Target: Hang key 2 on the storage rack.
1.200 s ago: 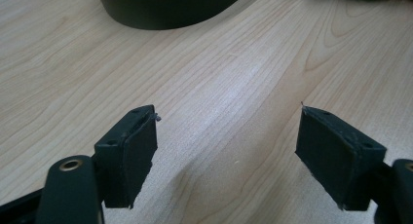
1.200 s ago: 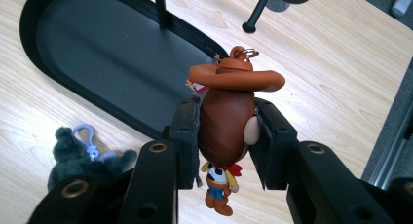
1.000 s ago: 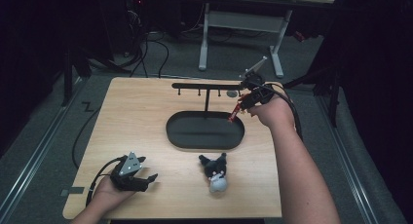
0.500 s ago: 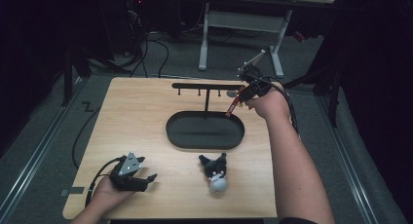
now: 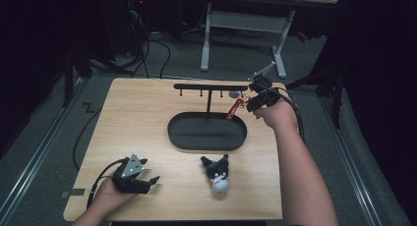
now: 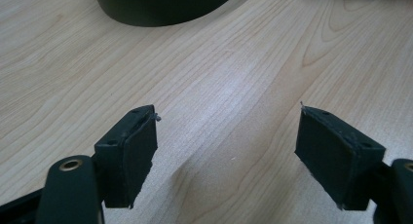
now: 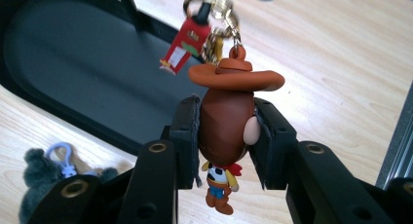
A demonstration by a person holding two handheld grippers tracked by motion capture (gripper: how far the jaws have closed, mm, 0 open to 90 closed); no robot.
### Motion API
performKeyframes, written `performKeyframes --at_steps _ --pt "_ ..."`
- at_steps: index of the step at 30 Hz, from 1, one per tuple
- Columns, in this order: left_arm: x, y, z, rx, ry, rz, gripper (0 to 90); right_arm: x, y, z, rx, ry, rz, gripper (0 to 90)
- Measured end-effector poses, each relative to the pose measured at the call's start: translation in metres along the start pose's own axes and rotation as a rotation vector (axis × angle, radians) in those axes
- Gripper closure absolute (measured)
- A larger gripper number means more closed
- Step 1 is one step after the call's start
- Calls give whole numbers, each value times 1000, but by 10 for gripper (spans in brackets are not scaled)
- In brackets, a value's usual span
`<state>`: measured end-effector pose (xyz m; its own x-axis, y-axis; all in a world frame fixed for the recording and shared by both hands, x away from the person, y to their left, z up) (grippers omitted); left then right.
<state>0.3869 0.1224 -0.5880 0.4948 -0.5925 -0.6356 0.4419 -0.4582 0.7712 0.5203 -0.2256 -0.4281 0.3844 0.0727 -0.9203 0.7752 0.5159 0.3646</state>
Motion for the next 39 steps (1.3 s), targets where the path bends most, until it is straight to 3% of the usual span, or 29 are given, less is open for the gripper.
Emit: performKeyframes --at_steps 11,16,17,19,26,32,36,39 --pt "1 -1 1 9 -6 -11 236 41 -7 -6 14 29 -20 662" --pt "2 -1 2 11 -10 -14 236 50 -4 -7 29 33 -13 644" --pt "3 -1 2 12 -12 -16 236 53 0 -7 54 47 17 542" --pt "3 -1 3 14 -12 -17 236 54 4 -6 87 52 48 487" --pt "4 1 4 17 -9 -4 236 52 -2 -6 107 41 60 436" --pt "4 2 6 29 -12 -9 237 52 -32 -14 125 47 91 418" --pt "6 4 10 33 -20 -11 240 58 -59 -30 119 49 109 413" --pt "7 6 16 45 -21 -10 247 64 -87 -47 118 38 159 398"
Point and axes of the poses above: each handheld gripper's, and its own axes: x roughly forward along the jaws, y roughly out of its top, z roughly to its right, the point moved 10 cm from there along x, roughly forward along the jaws, and after that the axes turned 9 degrees about -x, right-handed, at the moved point
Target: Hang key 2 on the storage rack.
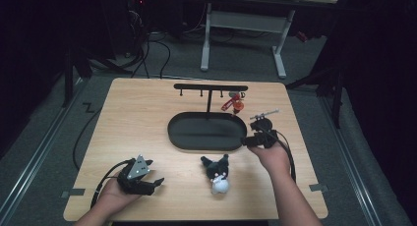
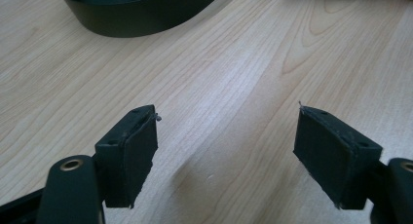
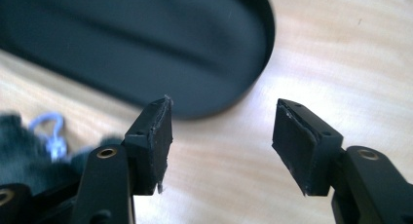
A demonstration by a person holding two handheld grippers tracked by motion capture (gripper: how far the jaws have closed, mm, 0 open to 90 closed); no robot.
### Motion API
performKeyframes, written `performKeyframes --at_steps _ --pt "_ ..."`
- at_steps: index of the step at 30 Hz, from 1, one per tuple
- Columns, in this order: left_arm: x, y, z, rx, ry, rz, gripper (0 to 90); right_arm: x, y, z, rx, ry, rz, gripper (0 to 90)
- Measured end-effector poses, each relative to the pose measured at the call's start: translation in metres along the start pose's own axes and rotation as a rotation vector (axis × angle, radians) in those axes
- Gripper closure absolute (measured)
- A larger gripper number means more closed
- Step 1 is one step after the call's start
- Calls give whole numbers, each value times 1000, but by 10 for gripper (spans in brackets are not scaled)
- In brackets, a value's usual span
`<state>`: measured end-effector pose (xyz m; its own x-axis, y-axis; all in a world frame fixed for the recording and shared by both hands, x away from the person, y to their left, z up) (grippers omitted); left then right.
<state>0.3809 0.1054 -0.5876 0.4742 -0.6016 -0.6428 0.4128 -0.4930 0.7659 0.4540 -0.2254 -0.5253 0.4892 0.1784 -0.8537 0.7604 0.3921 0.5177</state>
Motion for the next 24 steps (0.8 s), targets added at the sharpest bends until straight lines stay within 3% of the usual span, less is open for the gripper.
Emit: performKeyframes --at_steps 1,2,4,6,7,9,12,13,14,15,17,18,19,22,23,24 --pt "0 0 0 0 0 0 254 0 0 0 0 0 0 398" --pt "0 0 1 3 0 2 262 1 -16 -7 -11 -8 43 389" --pt "0 1 4 2 -6 4 268 0 -24 -10 -11 -13 66 389" --pt "0 1 9 -3 -14 -1 285 0 -49 -18 1 -13 135 393" --pt "0 1 9 -3 -14 -1 287 0 -49 -18 1 -13 135 393" --pt "1 2 18 -26 -48 8 297 -1 -73 -19 4 -38 194 403" --pt "2 6 29 -31 -63 11 319 -3 -95 -17 10 -53 226 401" --pt "2 6 29 -31 -63 11 335 -3 -95 -17 10 -53 226 401" --pt "5 7 38 -34 -81 4 365 -8 -107 -17 9 -74 258 405" --pt "5 7 38 -34 -81 4 388 -11 -113 -18 1 -88 293 418" --pt "7 12 48 -58 -112 4 397 -15 -118 -20 2 -87 316 434" --pt "9 16 55 -76 -132 6 421 -17 -122 -22 13 -62 326 430" --pt "13 23 62 -94 -141 7 501 -21 -125 -27 18 -16 334 423" --pt "18 33 68 -101 -121 11 674 -23 -127 -30 18 5 342 425" --pt "21 38 70 -96 -90 20 674 -22 -128 -31 21 19 343 427" --pt "27 50 73 -113 -34 59 846 -24 -126 -32 25 28 356 428"
Point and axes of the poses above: each handheld gripper's, and its own axes: x roughly forward along the jaws, y roughly out of its top, z roughly to its right, the point moved 10 cm from there along x, roughly forward along the jaws, and after that the axes turned 9 degrees about -x, right-handed, at the moved point
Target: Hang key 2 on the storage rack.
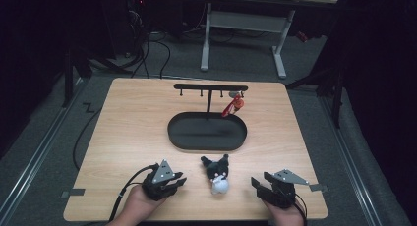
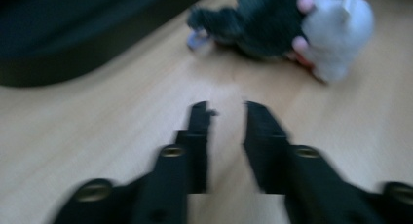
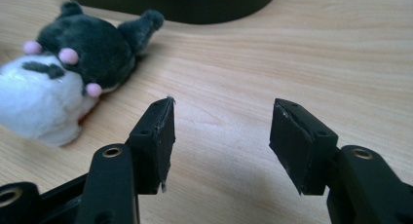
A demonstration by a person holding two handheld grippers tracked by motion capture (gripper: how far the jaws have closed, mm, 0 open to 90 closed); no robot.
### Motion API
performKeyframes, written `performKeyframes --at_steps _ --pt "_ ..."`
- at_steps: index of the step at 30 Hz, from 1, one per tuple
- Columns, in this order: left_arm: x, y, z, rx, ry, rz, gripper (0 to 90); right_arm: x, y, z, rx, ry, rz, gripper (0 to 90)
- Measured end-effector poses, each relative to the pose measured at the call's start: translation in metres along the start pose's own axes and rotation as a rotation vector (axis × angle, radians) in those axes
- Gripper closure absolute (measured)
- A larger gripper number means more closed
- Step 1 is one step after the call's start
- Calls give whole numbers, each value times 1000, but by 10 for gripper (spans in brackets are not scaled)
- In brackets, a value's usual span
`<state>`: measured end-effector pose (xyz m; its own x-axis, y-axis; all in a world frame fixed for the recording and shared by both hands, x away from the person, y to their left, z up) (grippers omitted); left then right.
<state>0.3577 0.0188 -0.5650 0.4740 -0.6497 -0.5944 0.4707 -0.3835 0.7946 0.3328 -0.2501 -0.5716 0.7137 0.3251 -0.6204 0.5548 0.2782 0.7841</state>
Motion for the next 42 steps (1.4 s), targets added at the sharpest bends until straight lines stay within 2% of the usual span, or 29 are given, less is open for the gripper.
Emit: performKeyframes --at_steps 1,2,3,4,5,6,7,8,10,13,14,15,16,17,18,19,21,22,25,27,31,32,33,35,36,37,42 --pt "0 0 0 0 0 0 895 0 0 0 0 0 0 428" --pt "12 7 6 14 22 -18 899 -1 4 -1 -6 6 17 435" --pt "12 7 6 14 22 -18 899 -1 4 -1 -6 6 17 435" --pt "26 9 14 22 11 -55 899 -1 6 -2 -2 15 25 437" --pt "26 9 14 22 11 -55 899 -1 6 -2 -2 15 25 437" --pt "37 11 20 33 13 -82 899 0 6 -3 -2 25 25 438" --pt "37 11 20 33 13 -82 898 0 6 -3 -2 25 25 438" --pt "47 13 25 28 8 -101 899 1 6 -4 -1 37 23 438" --pt "50 14 27 32 2 -110 899 1 6 -5 2 41 22 438" --pt "59 15 42 55 -19 -125 899 1 7 -5 -5 46 23 439" --pt "65 16 52 68 -34 -130 899 0 7 -4 -3 46 26 439" --pt "65 16 52 68 -34 -130 899 0 7 -4 -3 46 26 439" --pt "71 18 62 77 -45 -136 899 -1 8 0 -1 41 34 439" --pt "71 18 62 77 -45 -136 899 -1 8 0 -1 41 34 439" --pt "79 22 70 88 -58 -140 899 -2 7 5 11 31 33 440" --pt "79 22 70 88 -58 -140 899 -2 7 5 11 31 33 440" --pt "87 26 81 97 -79 -148 898 -2 5 11 20 20 32 440" --pt "93 30 92 117 -92 -148 898 -3 4 16 40 12 32 441" --pt "99 33 99 140 -96 -145 895 -5 2 22 48 1 37 441" --pt "101 33 101 135 -101 -147 886 -6 1 25 68 -4 40 441" --pt "93 23 91 128 -89 -149 842 -7 -1 29 65 -9 38 439" --pt "84 20 81 116 -75 -130 811 -5 -2 30 57 -14 33 432" --pt "84 20 81 116 -75 -130 790 -5 -2 30 57 -14 33 432" --pt "72 17 66 98 -56 -106 770 -4 -2 30 62 -19 28 421" --pt "57 14 47 92 -21 -81 730 -3 -4 29 53 -20 20 403" --pt "57 14 47 92 -21 -81 709 -3 -4 29 53 -20 20 403" --pt "18 -1 -16 56 100 -53 640 1 -10 29 45 -30 -14 352"
Point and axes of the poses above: each handheld gripper's, and its own axes: x roughly forward along the jaws, y roughly out of its top, z roughly to its right, the point moved 10 cm from there along x, roughly forward along the jaws, and after that the axes turned 9 degrees about -x, right-handed, at the moved point
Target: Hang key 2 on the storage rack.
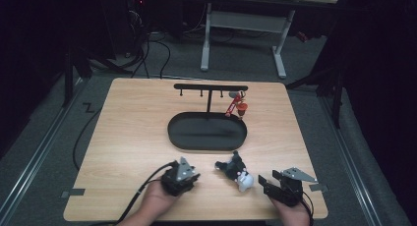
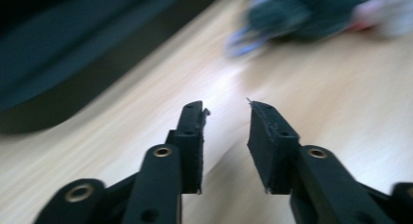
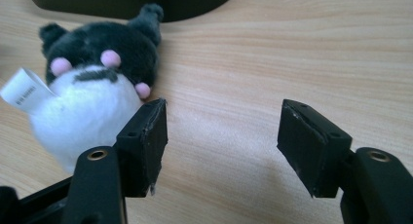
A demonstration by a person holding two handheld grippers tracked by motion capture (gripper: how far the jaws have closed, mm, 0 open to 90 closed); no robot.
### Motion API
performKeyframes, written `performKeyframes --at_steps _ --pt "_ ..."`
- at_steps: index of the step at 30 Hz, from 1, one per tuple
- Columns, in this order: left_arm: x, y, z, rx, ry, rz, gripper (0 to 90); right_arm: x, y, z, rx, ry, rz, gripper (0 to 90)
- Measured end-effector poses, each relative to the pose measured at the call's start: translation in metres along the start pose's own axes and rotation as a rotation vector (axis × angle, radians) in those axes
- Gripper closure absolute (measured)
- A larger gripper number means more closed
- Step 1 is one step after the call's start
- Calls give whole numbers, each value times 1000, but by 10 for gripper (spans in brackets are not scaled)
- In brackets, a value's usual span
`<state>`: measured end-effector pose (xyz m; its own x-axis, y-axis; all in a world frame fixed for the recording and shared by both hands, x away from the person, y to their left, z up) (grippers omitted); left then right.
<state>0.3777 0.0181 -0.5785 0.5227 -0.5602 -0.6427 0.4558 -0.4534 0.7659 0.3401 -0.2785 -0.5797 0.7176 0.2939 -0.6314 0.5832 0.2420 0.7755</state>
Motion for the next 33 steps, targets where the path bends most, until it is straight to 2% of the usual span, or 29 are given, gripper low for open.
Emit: performKeyframes --at_steps 1,2,3,4,5,6,7,8,10,11,12,13,15,18,22,25,26,27,28,30,31,33 --pt "-7 -5 -13 -8 23 1 623 1 -1 1 1 -15 -5 349" --pt "-19 -15 -40 -15 77 6 585 2 -3 3 3 -42 -14 348" --pt "-19 -15 -40 -15 77 6 562 2 -3 3 3 -42 -14 348" --pt "-30 -23 -63 -37 112 2 540 1 -1 5 -1 -53 -1 334" --pt "-30 -23 -63 -37 112 2 521 1 -1 5 -1 -53 -1 334" --pt "-35 -26 -73 -59 117 4 521 0 0 6 -3 -59 10 325" --pt "-43 -31 -89 -103 128 21 487 -1 1 8 -9 -70 13 310" --pt "-47 -33 -95 -122 132 37 479 -2 2 9 -21 -72 16 301" --pt "-49 -36 -99 -133 129 41 466 -2 4 9 -25 -75 20 295" --pt "-50 -37 -101 -125 133 34 444 -2 4 9 -24 -76 16 288" --pt "-52 -36 -105 -94 158 47 406 -1 3 8 -18 -73 7 280" --pt "-52 -36 -105 -94 158 47 397 1 3 8 -16 -70 4 280" --pt "-50 -37 -106 -99 146 51 394 3 3 6 -3 -66 -3 277" --pt "-46 -38 -106 -83 135 43 377 12 6 2 6 -57 -23 269" --pt "-44 -42 -106 -82 123 26 369 15 11 -2 -5 -66 -38 268" --pt "-44 -41 -106 -79 122 32 367 14 10 -4 -1 -68 -52 268" --pt "-45 -39 -104 -75 116 40 367 15 7 -5 -6 -67 -84 263" --pt "-45 -39 -104 -75 116 40 365 15 7 -5 -6 -67 -84 263" --pt "-45 -38 -103 -69 112 42 365 15 5 -5 -10 -74 -107 257" --pt "-44 -38 -102 -63 108 40 364 13 3 -3 -27 -80 -170 251" --pt "-43 -39 -101 -62 106 37 364 13 3 -3 -27 -80 -170 251" --pt "-43 -39 -101 -58 106 38 363 11 4 -2 -40 -80 -206 241"
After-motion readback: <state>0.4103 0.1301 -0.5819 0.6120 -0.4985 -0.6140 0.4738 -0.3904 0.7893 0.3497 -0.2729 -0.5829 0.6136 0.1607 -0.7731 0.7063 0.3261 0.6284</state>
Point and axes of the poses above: each handheld gripper's, and its own axes: x roughly forward along the jaws, y roughly out of its top, z roughly to its right, the point moved 10 cm from there along x, roughly forward along the jaws, and after that the axes turned 9 degrees about -x, right-handed, at the moved point
